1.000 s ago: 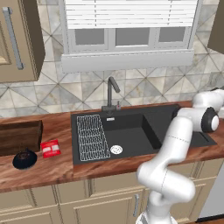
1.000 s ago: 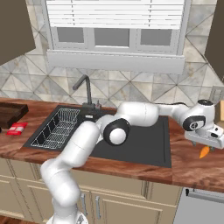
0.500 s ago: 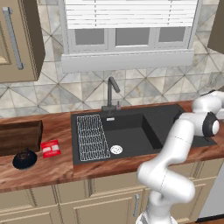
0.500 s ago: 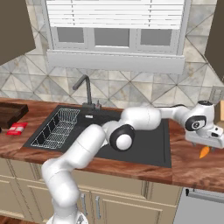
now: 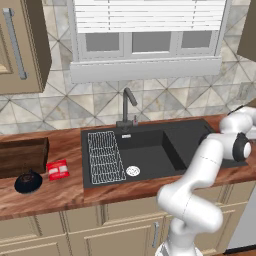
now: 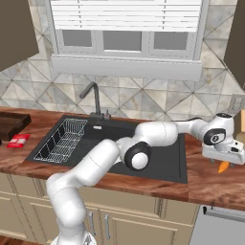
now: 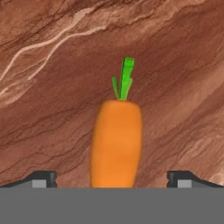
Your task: Pick up all produce items and place them in the sink. Turn on the sink faucet to wash them. Then turn the sink off and put them in the tray.
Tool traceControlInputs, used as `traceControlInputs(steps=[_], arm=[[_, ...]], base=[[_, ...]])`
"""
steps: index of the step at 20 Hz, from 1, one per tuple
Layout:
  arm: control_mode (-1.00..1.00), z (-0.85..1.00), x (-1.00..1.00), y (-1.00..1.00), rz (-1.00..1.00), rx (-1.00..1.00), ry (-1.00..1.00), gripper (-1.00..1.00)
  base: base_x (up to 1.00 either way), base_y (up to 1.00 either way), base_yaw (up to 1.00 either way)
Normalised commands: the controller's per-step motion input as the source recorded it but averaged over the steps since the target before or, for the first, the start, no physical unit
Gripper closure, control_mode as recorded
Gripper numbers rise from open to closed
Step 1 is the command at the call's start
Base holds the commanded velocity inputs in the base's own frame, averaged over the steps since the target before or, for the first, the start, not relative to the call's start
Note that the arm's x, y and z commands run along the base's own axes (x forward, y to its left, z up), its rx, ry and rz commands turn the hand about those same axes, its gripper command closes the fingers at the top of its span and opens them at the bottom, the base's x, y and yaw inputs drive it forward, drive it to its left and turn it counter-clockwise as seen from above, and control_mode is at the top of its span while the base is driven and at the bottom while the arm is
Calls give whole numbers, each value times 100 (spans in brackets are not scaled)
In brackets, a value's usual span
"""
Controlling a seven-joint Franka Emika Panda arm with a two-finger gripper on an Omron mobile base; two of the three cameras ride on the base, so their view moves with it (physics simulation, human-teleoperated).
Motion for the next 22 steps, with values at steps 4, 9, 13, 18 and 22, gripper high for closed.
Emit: traceControlInputs(steps=[4,9,13,18,22], arm=[[-100,-33,0,0,3,0,3,-100],[-100,-33,0,0,2,0,3,100],[-100,-4,-4,0,1,2,0,100],[-100,2,-25,8,0,0,0,100],[-100,13,-31,17,0,1,0,100]], base=[[0,0,0],[0,0,0],[0,0,0],[0,0,0],[0,0,0]])
